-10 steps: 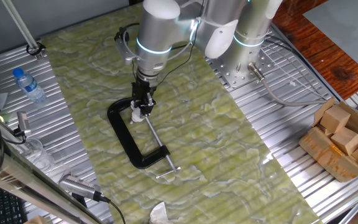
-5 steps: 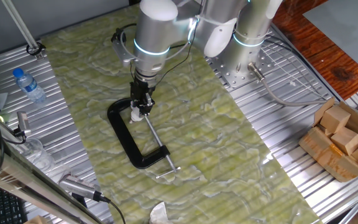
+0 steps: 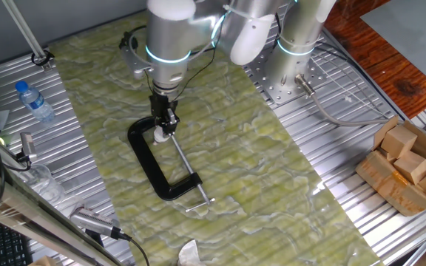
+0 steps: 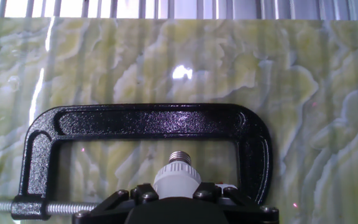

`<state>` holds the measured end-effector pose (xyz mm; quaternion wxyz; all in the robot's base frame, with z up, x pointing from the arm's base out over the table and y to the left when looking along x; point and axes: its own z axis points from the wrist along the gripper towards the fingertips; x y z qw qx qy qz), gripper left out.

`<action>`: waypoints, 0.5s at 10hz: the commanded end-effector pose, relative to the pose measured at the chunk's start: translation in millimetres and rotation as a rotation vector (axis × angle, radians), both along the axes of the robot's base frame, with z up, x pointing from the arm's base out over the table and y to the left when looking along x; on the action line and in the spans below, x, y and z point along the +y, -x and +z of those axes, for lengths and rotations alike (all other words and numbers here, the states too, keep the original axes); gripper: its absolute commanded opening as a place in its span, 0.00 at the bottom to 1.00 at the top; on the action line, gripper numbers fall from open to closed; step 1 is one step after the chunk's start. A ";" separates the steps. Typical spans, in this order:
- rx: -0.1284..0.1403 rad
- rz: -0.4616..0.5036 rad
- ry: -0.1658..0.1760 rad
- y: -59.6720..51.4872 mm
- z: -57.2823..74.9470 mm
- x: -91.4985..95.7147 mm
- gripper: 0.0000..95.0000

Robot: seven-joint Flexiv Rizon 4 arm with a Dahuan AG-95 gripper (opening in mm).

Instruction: Install the light bulb by rotating it

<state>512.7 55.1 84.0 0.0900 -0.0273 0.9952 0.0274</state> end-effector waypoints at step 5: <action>0.098 0.074 0.048 -4.0 9.3 -1.4 0.00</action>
